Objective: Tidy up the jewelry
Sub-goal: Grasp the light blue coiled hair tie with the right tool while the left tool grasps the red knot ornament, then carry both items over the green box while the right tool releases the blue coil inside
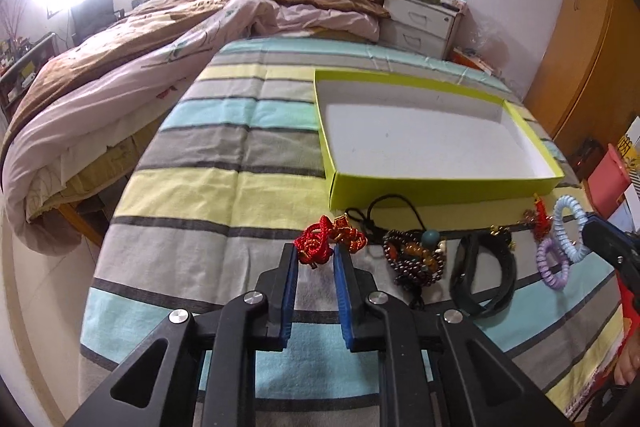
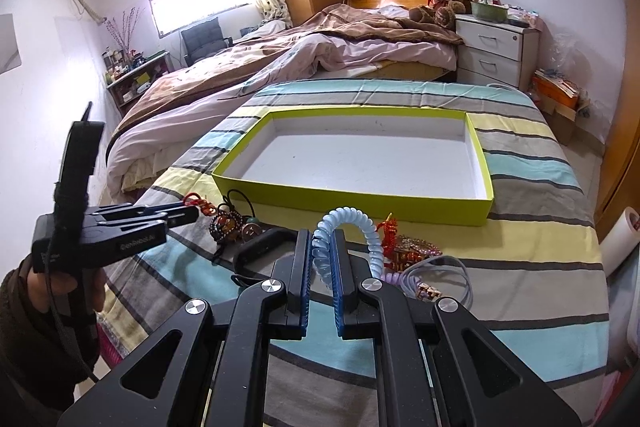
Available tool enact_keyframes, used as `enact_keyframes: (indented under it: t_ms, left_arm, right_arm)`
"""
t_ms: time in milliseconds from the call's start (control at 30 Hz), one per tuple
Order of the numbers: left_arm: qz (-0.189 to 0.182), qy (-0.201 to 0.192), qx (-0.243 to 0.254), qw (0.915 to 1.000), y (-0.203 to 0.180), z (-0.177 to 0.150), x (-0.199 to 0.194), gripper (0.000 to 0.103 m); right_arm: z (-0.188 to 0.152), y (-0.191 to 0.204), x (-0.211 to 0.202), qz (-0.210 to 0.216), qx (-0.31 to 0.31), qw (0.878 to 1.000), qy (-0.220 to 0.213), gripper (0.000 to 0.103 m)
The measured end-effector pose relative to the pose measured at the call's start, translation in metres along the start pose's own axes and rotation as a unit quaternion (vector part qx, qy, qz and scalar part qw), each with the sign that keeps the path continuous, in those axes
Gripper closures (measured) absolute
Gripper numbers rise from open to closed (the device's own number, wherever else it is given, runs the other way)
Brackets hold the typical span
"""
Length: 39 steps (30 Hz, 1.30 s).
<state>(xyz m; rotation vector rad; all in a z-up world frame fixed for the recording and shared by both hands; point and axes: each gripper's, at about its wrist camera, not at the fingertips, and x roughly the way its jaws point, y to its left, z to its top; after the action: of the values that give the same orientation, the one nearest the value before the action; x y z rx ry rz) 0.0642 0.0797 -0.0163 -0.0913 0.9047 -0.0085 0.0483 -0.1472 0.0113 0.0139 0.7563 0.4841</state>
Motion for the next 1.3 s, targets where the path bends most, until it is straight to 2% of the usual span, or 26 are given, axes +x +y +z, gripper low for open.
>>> enact_keyframes:
  t_ms: [200, 400, 567, 900, 1167, 1233, 1300]
  left_arm:
    - [-0.012, -0.037, 0.005, 0.9992, -0.005, 0.014, -0.026, 0.085]
    - [-0.028, -0.057, 0.018, 0.9978, -0.019, 0.041, -0.035, 0.085]
    - [-0.037, -0.064, 0.024, 0.997, -0.029, 0.066, -0.028, 0.085]
    - [-0.058, -0.039, 0.027, 0.9972, -0.047, 0.103, 0.021, 0.085]
    - [-0.056, -0.024, 0.025, 0.9978, -0.05, 0.11, 0.047, 0.085]
    - [-0.058, -0.019, 0.027, 0.9977, -0.051, 0.109, 0.05, 0.085]
    - [-0.057, -0.015, 0.032, 0.9978, -0.053, 0.108, 0.054, 0.085]
  right_arm:
    - [0.008, 0.001, -0.007, -0.012, -0.007, 1.0, -0.012, 0.094]
    - [0.031, -0.008, -0.009, -0.031, -0.015, 0.999, -0.026, 0.094]
    - [0.053, -0.023, 0.001, -0.054, -0.021, 0.998, -0.028, 0.094]
    - [0.083, -0.057, 0.049, -0.079, -0.018, 0.997, -0.005, 0.094]
    - [0.087, -0.081, 0.064, -0.069, 0.001, 0.997, 0.016, 0.094]
    - [0.087, -0.083, 0.068, -0.052, 0.002, 0.998, 0.029, 0.094]
    - [0.085, -0.081, 0.075, -0.017, -0.005, 0.998, 0.055, 0.094]
